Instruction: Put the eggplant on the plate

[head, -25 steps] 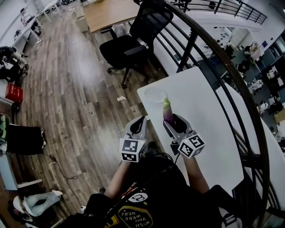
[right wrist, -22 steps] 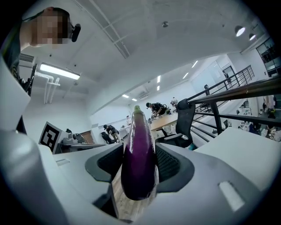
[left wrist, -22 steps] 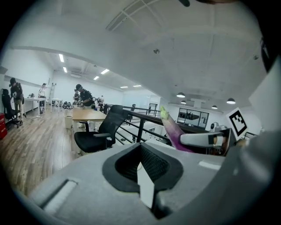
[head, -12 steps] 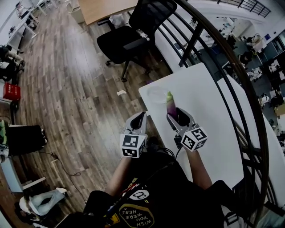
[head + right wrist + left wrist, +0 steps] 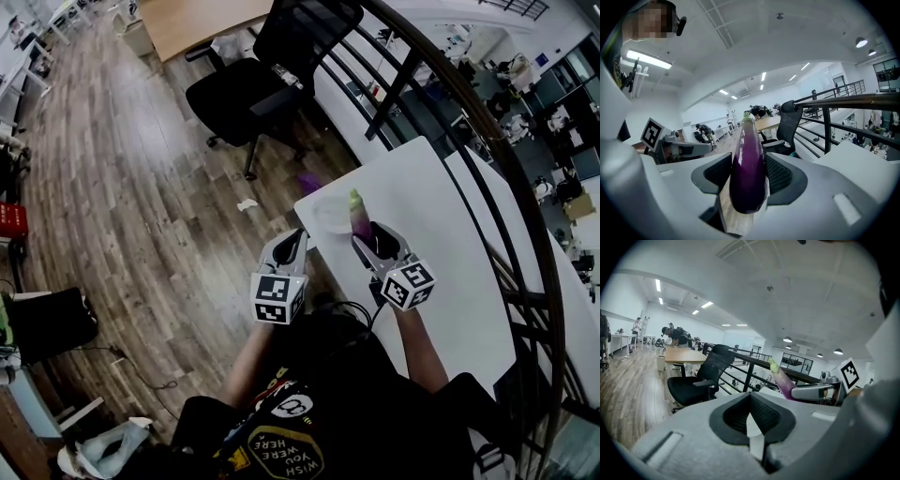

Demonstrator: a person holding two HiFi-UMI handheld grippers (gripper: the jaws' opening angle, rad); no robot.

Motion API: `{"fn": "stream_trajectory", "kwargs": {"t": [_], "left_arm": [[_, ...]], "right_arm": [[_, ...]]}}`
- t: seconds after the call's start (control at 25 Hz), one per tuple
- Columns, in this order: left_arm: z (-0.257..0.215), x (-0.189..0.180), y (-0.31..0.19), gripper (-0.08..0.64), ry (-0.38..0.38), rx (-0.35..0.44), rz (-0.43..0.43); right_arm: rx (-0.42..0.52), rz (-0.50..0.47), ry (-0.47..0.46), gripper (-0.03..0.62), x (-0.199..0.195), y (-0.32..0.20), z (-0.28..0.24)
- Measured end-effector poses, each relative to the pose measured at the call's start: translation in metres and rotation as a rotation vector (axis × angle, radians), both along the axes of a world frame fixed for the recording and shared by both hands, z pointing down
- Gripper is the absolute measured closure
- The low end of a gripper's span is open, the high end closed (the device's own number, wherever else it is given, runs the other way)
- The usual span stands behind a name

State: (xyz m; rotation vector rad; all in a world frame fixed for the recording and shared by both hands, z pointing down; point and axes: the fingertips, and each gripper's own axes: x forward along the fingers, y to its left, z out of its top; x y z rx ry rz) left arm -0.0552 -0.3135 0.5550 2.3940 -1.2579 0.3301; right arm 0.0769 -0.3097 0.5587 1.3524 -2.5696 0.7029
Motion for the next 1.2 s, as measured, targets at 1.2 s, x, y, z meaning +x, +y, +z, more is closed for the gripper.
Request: {"fn": "stream_trajectory", "kwargs": {"t": [1.2], "left_arm": [[0.052, -0.034, -0.02, 0.555, -0.041, -0.128, -0.062]], "right_arm": [[-0.213, -0.366, 0.485, 0.365, -0.002, -0.071, 0.188]]}}
